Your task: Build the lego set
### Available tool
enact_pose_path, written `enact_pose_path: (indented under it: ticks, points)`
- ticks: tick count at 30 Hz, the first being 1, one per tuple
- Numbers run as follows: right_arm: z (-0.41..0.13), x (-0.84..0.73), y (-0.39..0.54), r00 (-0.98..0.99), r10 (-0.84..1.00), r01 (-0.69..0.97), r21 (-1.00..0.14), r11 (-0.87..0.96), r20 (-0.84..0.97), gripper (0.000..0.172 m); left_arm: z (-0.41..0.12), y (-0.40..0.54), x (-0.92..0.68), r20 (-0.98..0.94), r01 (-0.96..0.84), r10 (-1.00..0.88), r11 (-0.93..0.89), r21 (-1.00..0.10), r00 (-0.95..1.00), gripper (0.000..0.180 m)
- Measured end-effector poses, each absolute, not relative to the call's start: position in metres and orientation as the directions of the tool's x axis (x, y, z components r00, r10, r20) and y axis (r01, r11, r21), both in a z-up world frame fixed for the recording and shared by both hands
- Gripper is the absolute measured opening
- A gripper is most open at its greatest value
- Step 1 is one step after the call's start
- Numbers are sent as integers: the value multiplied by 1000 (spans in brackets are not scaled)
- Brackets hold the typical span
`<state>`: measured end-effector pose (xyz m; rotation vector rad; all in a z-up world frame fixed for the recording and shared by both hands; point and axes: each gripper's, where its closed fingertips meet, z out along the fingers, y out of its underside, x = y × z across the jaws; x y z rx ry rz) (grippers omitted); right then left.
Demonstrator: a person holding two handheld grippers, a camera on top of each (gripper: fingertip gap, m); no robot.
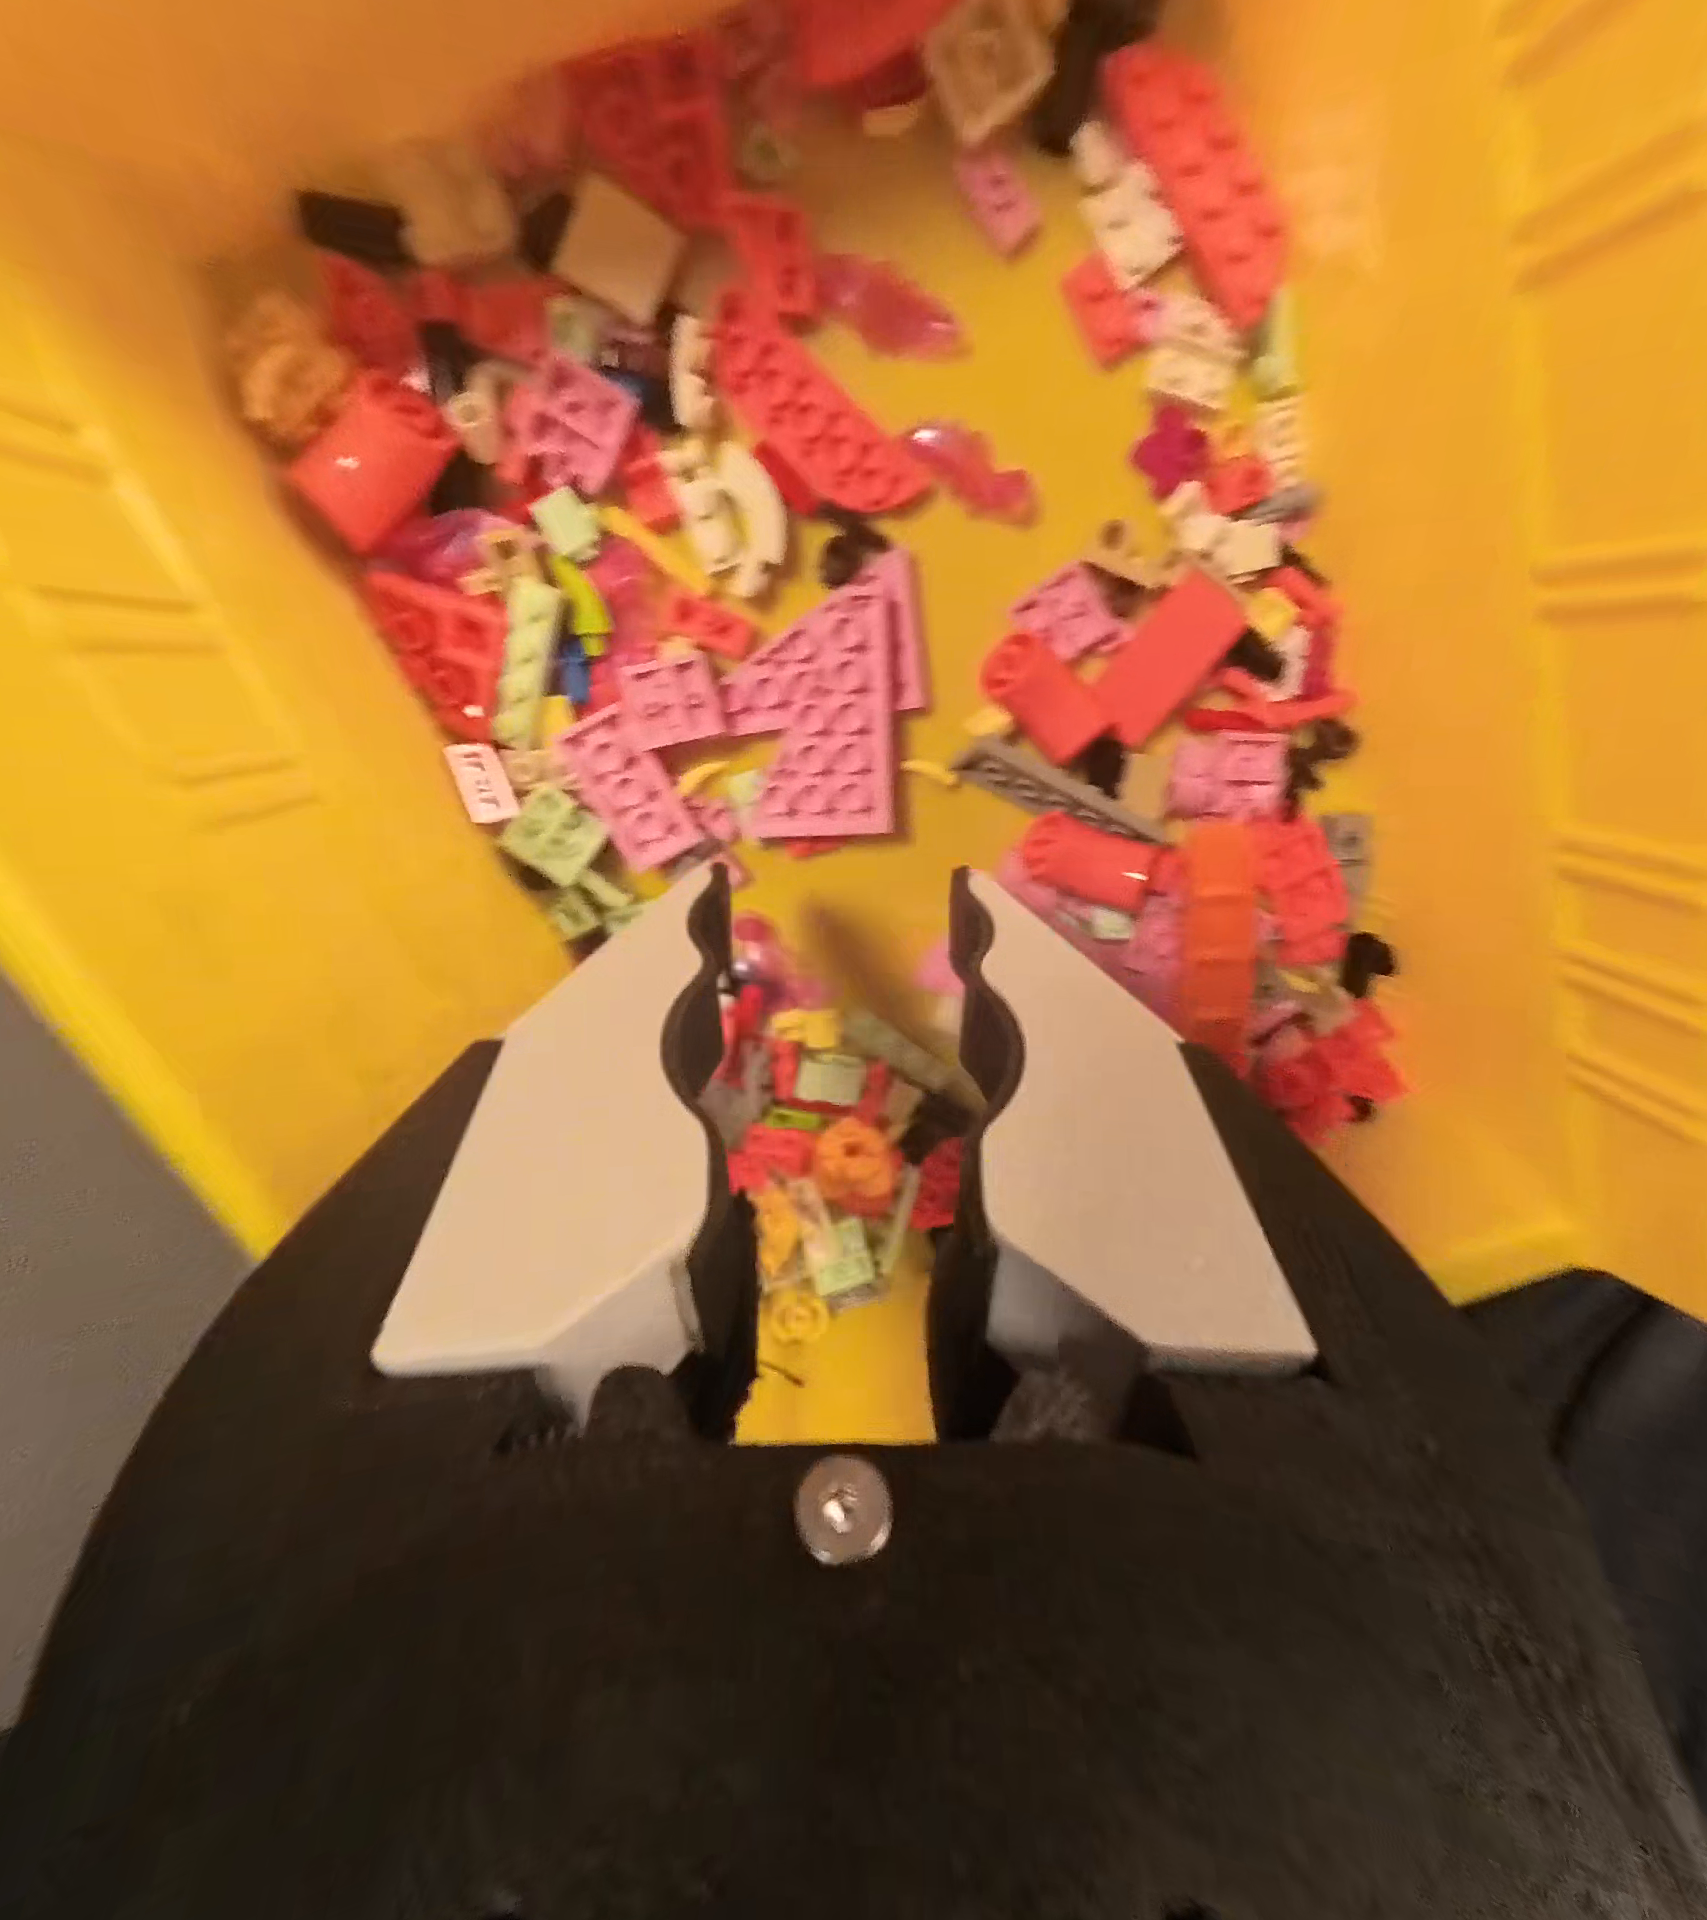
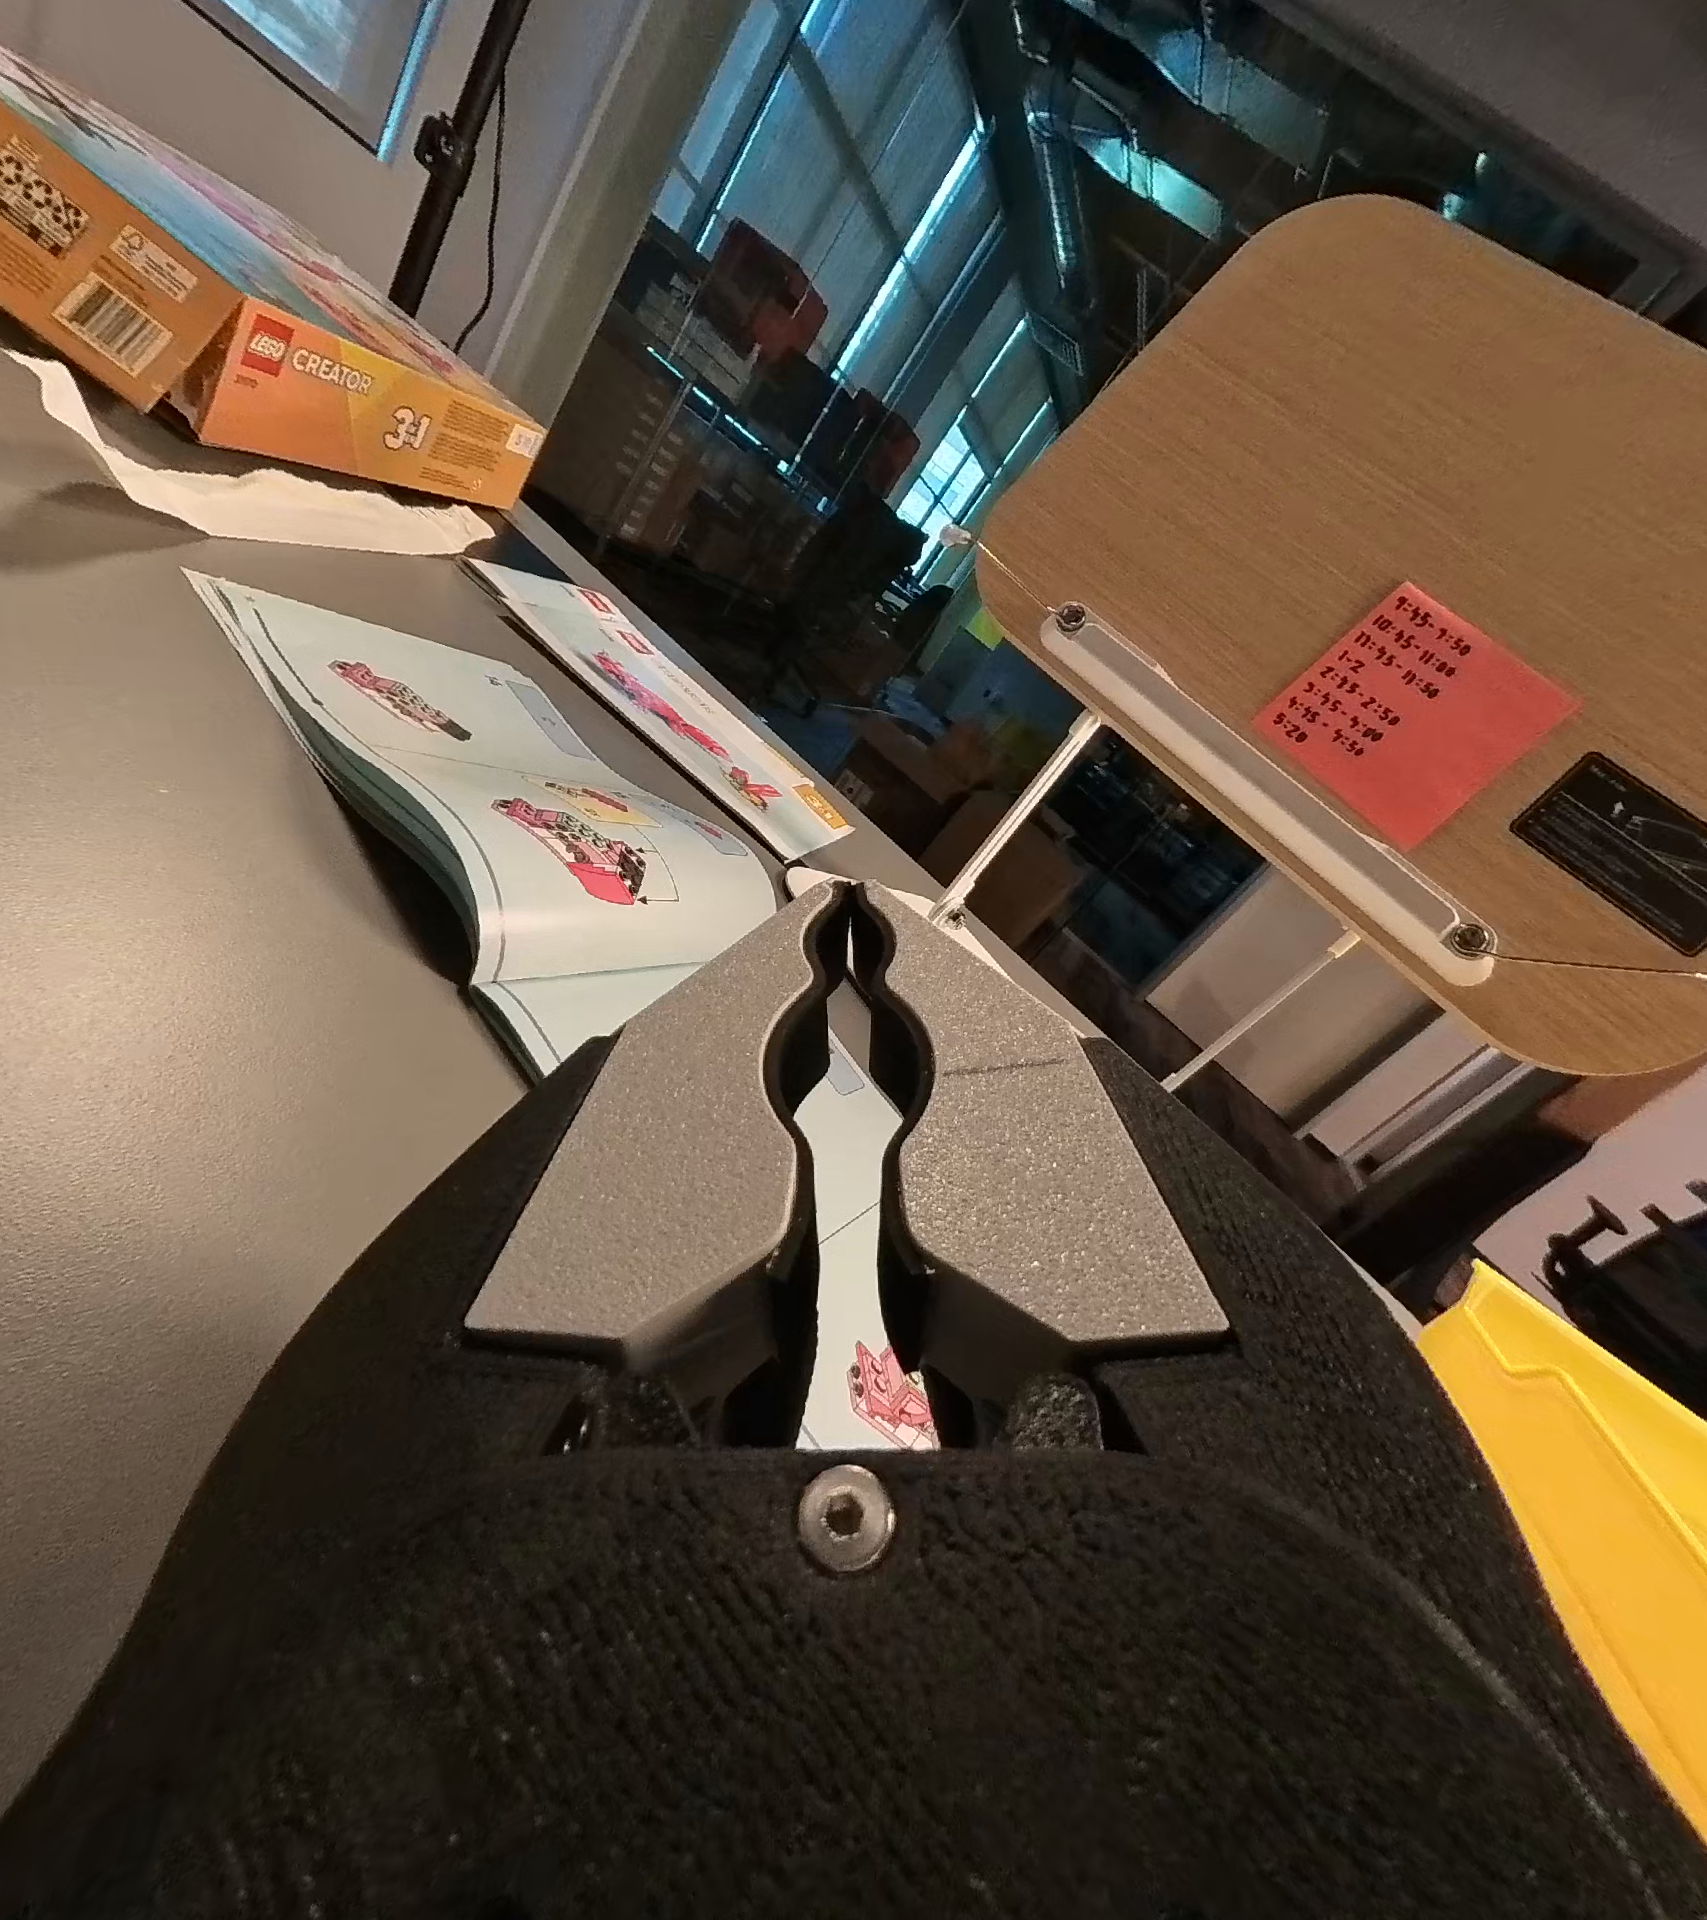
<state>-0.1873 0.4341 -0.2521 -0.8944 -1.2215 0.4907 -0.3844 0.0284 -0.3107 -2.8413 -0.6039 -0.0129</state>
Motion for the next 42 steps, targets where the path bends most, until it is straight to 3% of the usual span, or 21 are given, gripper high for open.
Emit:
enact_pose_path:
  ticks: [6, 9, 14, 18, 22, 26, 31, 35, 38, 42]
  points:
    - [-253, -188, 433, 298, 748, 134, -802, 583, 593, 0, -289, 58, -452, -210, 288, 432, -823, -490, 877, 51]
    - [-252, -188, 434, 299, 749, 133, -803, 581, 592, 0, -286, 72, -472, -294, 227, 418, -828, -514, 859, 51]
    - [-253, -188, 434, 298, 748, 133, -802, 582, 593, 0, -304, 80, -489, -413, 187, 318, -926, -327, 854, 40]
    - [-253, -188, 434, 297, 749, 132, -803, 581, 592, 0, -317, 64, -501, -480, 196, 211, -977, -81, 851, 0]
    - [-253, -188, 434, 297, 750, 133, -803, 581, 592, 0, -331, 54, -497, -421, 214, 163, -974, 76, 892, 0]
    - [-252, -188, 433, 296, 752, 128, -805, 580, 589, 0, -344, 51, -479, -259, 257, 218, -958, 130, 941, 0]
    - [-252, -188, 433, 295, 752, 128, -804, 580, 590, 0, -336, 87, -447, 74, 336, 331, -940, -60, 941, 0]
    - [-252, -188, 433, 294, 752, 128, -804, 580, 589, 0, -322, 92, -493, -151, 381, 421, -894, -234, 894, 1]
    - [-253, -189, 433, 291, 751, 130, -803, 582, 592, 0, -324, 104, -491, -93, 427, 471, -853, -298, 877, 21]
    - [-253, -189, 432, 291, 751, 130, -802, 583, 593, 0, -334, 106, -489, -76, 455, 493, -844, -284, 867, 19]
